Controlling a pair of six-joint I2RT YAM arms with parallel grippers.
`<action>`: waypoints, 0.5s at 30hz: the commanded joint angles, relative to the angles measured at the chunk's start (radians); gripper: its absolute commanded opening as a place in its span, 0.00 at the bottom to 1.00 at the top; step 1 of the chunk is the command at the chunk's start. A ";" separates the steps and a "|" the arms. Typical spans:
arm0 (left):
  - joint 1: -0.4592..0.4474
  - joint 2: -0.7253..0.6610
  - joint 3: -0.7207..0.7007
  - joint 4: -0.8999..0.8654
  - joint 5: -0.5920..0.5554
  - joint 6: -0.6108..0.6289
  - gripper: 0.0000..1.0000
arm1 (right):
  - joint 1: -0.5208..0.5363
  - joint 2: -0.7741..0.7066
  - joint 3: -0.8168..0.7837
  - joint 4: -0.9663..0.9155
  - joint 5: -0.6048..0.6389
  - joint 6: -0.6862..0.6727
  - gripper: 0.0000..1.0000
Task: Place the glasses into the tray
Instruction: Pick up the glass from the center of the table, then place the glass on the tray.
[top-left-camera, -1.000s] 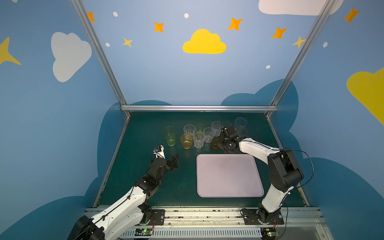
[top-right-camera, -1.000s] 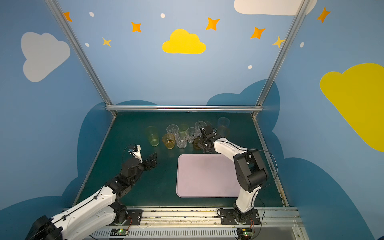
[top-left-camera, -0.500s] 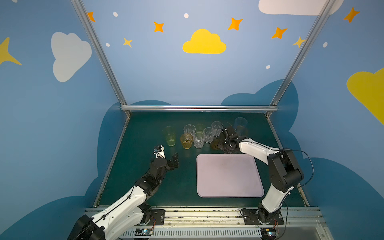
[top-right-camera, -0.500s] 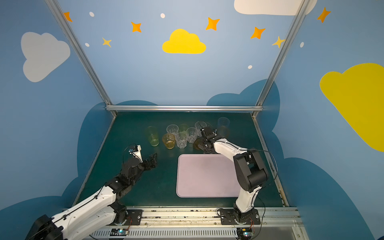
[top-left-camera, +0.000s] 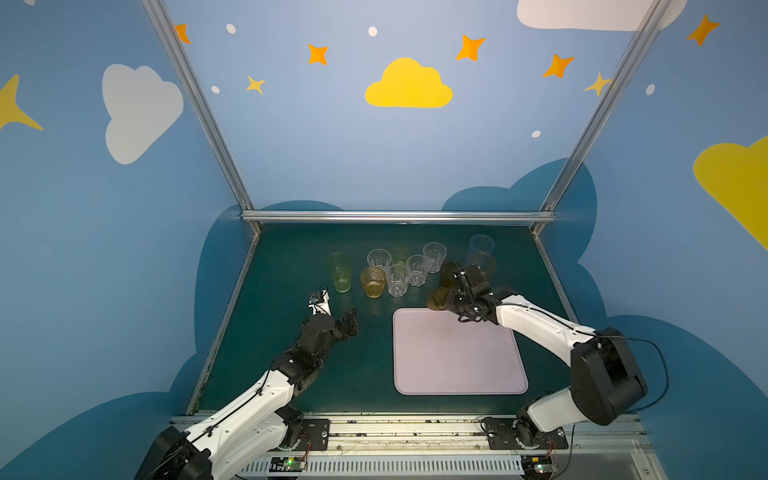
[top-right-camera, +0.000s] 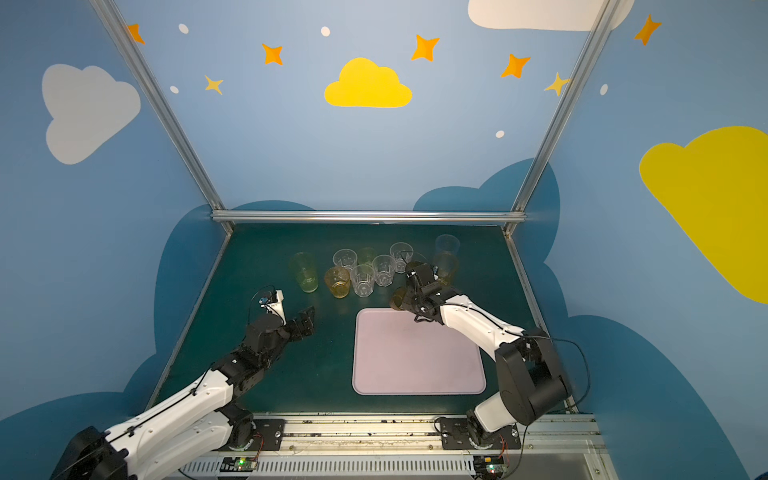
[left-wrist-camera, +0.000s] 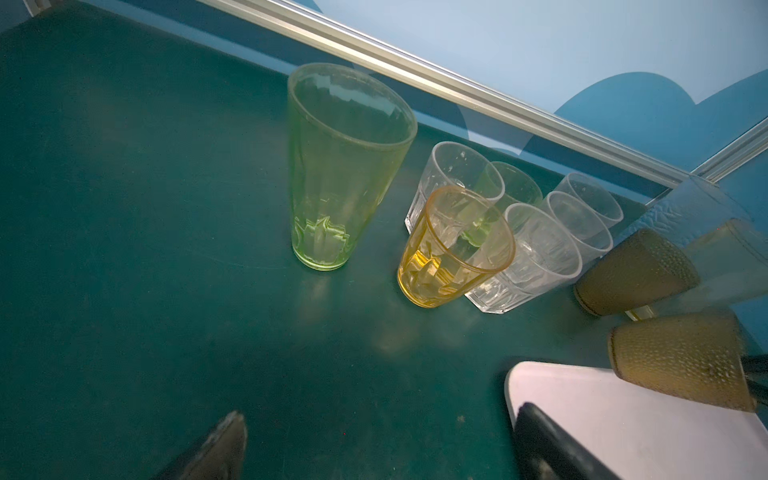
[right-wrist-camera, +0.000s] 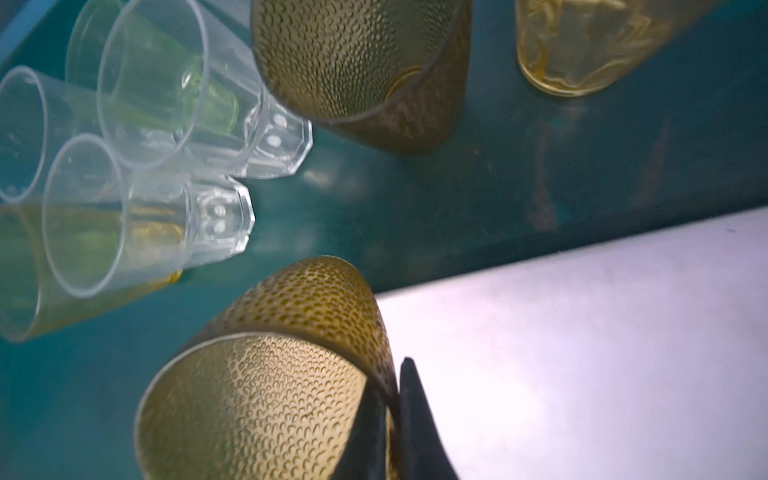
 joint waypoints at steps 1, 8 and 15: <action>0.004 -0.032 0.015 0.030 0.101 0.038 1.00 | -0.004 -0.080 -0.009 -0.196 -0.009 -0.087 0.00; -0.023 -0.001 0.077 0.035 0.307 0.051 1.00 | -0.036 -0.266 0.010 -0.532 -0.002 -0.146 0.00; -0.128 0.077 0.169 0.010 0.369 0.057 1.00 | -0.096 -0.401 -0.005 -0.784 0.018 -0.119 0.00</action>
